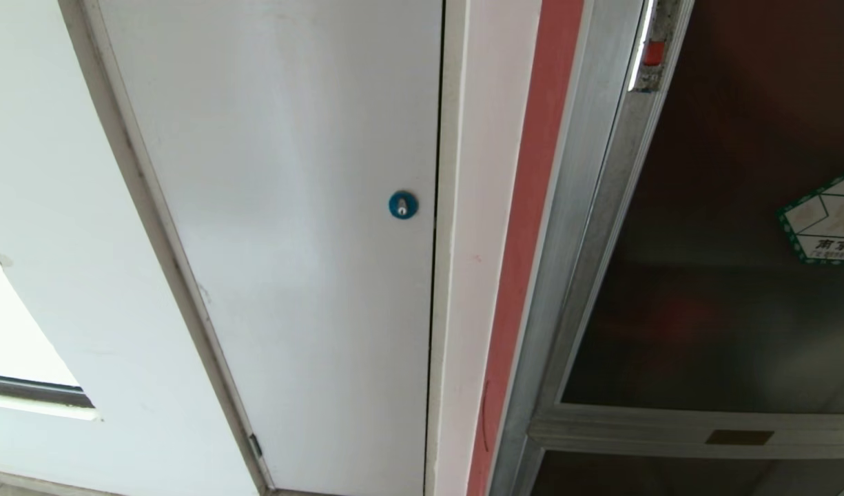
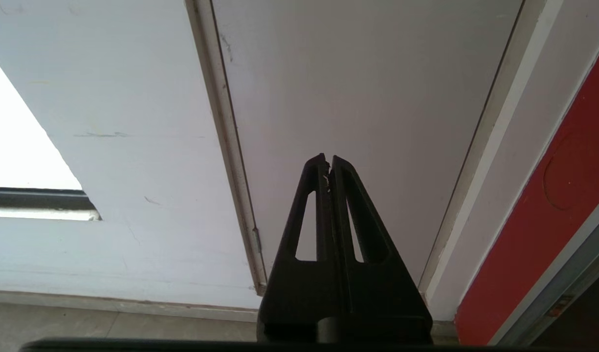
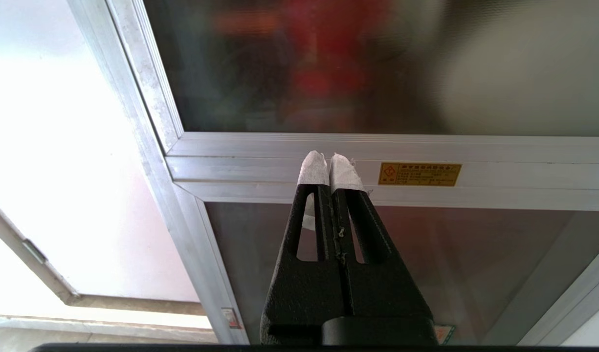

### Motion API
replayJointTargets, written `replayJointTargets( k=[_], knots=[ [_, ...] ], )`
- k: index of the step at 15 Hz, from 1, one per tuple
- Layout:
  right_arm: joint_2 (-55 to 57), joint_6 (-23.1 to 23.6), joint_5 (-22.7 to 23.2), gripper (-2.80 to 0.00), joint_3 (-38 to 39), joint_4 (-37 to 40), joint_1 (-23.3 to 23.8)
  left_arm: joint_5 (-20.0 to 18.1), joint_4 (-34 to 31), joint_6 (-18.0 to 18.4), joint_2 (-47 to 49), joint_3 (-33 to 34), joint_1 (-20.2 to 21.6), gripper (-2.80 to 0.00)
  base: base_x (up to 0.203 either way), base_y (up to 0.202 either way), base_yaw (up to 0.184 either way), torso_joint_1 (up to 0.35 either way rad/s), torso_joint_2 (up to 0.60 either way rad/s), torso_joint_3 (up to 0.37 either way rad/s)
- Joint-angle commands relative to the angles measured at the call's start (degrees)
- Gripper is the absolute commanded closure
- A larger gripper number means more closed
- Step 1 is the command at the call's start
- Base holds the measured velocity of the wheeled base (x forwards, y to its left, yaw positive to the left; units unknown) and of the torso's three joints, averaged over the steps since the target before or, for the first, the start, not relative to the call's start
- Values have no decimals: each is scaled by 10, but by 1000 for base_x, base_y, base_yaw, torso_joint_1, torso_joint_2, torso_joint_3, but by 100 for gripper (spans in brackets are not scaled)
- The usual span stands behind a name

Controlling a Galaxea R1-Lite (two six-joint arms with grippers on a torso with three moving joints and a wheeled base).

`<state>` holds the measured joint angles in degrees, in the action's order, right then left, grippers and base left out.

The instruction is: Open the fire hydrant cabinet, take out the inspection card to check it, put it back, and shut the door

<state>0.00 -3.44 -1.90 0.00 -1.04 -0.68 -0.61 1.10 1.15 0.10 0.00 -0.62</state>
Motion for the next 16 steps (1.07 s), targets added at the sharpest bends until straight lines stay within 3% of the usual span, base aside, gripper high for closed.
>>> replayJointTargets(
  k=[1, 16],
  knots=[
    [1, 0, 0, 0, 2, 0, 0, 0, 0, 0, 0, 8, 0, 0, 0, 0, 0, 0, 0, 0],
    [1, 3, 1, 0, 1, 4, 0, 0, 0, 0, 0, 8, 0, 0, 0, 0, 0, 0, 0, 0]
  ],
)
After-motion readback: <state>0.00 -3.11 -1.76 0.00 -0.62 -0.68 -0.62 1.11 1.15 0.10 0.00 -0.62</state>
